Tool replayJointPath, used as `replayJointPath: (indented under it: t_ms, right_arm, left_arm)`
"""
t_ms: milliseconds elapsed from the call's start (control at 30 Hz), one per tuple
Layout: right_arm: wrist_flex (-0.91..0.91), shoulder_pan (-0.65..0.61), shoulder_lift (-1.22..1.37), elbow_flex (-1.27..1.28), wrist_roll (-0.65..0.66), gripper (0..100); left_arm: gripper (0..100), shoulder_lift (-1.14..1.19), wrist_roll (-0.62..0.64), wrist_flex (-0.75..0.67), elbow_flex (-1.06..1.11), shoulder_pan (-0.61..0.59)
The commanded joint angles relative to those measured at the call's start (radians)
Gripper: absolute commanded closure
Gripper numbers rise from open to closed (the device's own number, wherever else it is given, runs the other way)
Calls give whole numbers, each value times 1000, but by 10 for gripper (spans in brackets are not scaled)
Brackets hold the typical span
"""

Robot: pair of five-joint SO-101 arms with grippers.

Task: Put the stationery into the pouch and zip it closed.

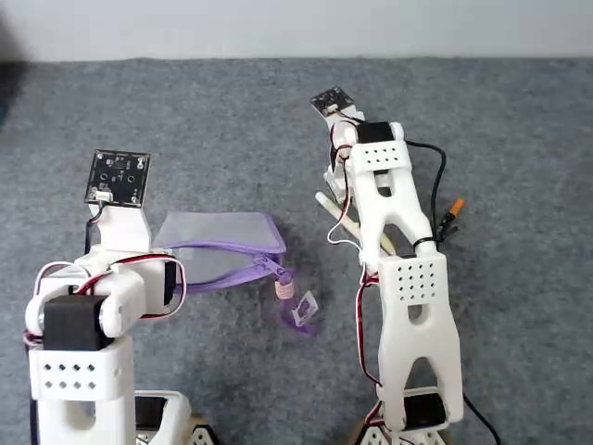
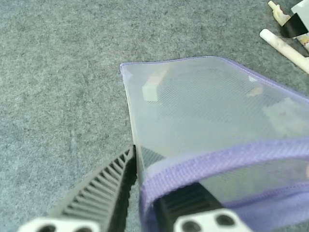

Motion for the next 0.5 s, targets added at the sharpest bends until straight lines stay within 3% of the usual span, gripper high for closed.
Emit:
replayJointPath:
  t_ms: [0,267,467]
  right_arm:
    - [93,-10,-12,-117,6,991]
    - [360,-41,-12,-471,0,991]
    - [360,-56,-81,-586,-28,991]
  left_arm:
    - [988,0,11,-23,2,5]
    - [988,0,11,-23,4,5]
    - [988,6,11,-21,4,6]
